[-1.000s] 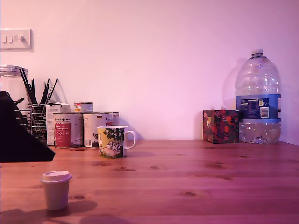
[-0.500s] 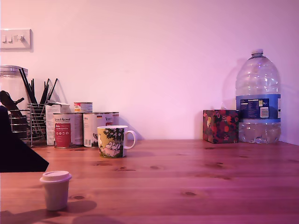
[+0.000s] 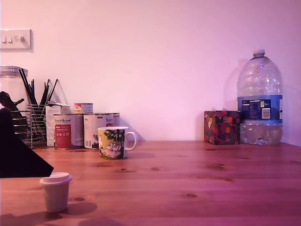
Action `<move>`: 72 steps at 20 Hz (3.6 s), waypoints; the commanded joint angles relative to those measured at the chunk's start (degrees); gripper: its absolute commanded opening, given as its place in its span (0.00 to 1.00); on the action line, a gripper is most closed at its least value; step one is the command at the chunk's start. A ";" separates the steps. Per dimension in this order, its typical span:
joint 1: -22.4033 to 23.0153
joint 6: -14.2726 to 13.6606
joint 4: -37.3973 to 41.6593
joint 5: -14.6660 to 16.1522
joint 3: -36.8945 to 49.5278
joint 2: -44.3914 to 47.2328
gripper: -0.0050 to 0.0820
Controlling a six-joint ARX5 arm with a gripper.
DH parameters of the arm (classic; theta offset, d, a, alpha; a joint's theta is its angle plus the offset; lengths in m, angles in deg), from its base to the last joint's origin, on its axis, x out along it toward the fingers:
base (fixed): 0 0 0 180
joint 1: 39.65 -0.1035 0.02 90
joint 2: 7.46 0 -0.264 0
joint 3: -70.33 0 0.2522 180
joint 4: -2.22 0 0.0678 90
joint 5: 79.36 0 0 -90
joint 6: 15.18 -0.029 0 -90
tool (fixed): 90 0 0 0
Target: Pick up the coffee capsules from the table one by one and drop them inside the nearest coffee cup
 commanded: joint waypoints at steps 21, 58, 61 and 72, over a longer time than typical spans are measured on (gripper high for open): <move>0.13 1.79 7.43 -0.90 -7.87 21.59 0.74; -4.33 -1.51 29.51 -4.92 -7.93 21.55 0.28; -6.54 -1.49 27.95 -4.83 -10.56 21.55 0.29; -12.15 -4.04 5.64 -2.84 -28.39 21.62 0.29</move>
